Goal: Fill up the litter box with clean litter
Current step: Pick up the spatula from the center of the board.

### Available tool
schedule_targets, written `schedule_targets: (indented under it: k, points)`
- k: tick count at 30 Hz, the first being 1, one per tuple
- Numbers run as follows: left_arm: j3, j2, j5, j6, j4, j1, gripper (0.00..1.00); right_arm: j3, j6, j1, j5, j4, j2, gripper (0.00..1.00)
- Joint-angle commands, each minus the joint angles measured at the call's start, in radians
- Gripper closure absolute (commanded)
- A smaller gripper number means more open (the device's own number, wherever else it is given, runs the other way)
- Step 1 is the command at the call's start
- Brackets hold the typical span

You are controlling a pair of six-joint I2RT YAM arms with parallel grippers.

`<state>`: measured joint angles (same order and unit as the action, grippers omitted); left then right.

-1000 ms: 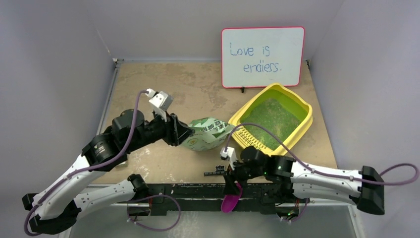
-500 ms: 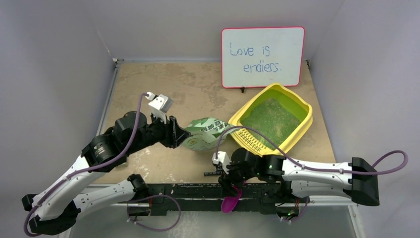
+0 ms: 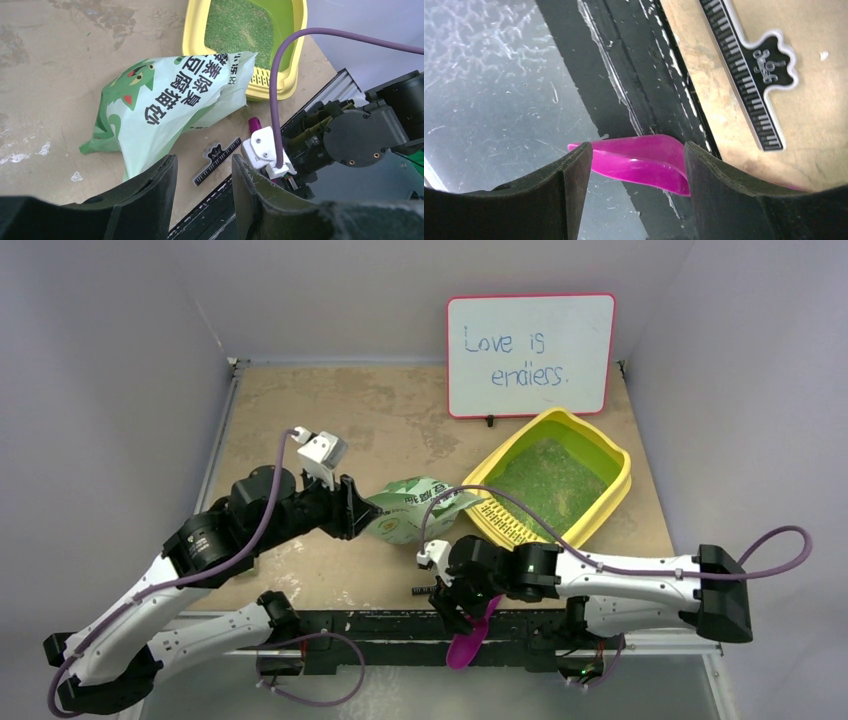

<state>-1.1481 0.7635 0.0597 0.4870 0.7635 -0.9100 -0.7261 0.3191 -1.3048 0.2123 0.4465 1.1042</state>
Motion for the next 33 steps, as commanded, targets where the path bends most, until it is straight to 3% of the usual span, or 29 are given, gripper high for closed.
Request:
schedule_targets:
  k: [1, 6, 10, 13, 15, 21, 29, 33]
  points:
    - [-0.017, -0.039, 0.040, 0.023, -0.016, 0.002, 0.56, 0.014, 0.182, -0.051, -0.185, 0.002, -0.079, 0.29]
    - [0.069, -0.158, 0.082, 0.153, -0.027, 0.001, 0.52, 0.046, 0.418, -0.097, -0.409, 0.000, -0.234, 0.26]
    - [0.111, -0.210, 0.019, 0.248, -0.012, 0.003, 0.48, 0.006, 0.702, -0.099, -0.549, 0.245, -0.219, 0.24]
    - [0.102, -0.141, -0.011, 0.266, 0.121, 0.003, 0.45, -0.014, 0.916, -0.099, -0.566, 0.431, -0.172, 0.22]
    - [0.107, -0.142, -0.026, 0.264, 0.125, 0.003, 0.45, -0.011, 1.037, -0.099, -0.546, 0.481, -0.156, 0.21]
    - [0.023, -0.165, 0.079, 0.224, 0.186, 0.005, 0.42, 0.069, 1.290, -0.099, -0.532, 0.465, -0.173, 0.21]
    - [0.053, -0.136, 0.058, 0.213, 0.095, 0.005, 0.41, 0.123, 1.526, -0.100, -0.663, 0.417, -0.067, 0.26]
    - [0.052, -0.134, 0.065, 0.207, 0.080, 0.005, 0.41, 0.174, 1.609, -0.100, -0.699, 0.313, -0.021, 0.30]
